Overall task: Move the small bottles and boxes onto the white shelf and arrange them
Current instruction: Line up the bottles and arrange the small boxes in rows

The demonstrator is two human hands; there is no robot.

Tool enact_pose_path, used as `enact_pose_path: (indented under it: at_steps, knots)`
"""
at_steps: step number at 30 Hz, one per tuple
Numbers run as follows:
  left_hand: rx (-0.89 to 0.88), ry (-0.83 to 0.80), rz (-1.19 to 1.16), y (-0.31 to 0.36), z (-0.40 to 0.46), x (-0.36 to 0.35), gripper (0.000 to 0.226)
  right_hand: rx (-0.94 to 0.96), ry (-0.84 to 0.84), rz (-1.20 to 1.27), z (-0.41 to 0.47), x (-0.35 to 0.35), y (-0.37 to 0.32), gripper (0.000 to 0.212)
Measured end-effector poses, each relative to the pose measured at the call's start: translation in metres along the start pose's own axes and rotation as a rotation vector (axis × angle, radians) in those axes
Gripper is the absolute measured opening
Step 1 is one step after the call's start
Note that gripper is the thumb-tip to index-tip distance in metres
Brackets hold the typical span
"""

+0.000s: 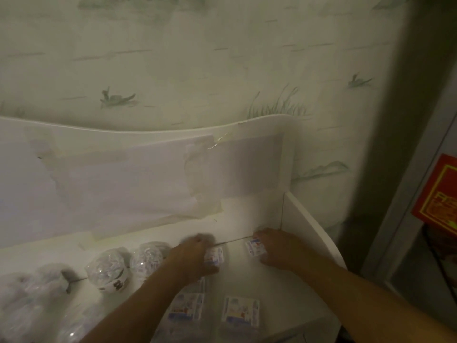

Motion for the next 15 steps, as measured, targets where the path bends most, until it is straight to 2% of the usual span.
enact_pose_path:
  at_steps: [7, 15]
  knots:
    - [0.040, 0.016, 0.137, 0.013, 0.008, -0.002, 0.073, 0.058, 0.048, 0.099, 0.010, -0.001, -0.001, 0.061]
    - [0.008, 0.068, 0.211, 0.003, 0.008, 0.007, 0.047, 0.042, 0.159, 0.043, 0.014, -0.001, -0.002, 0.051]
Point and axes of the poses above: each hand's wrist, its own z-axis towards the middle knuckle, its own x-axis out of the back of the hand, y = z × x, the point moved 6 cm from there along z, towards the middle knuckle, and after that the axes turned 10 degrees about -y, right-handed, at the moved point
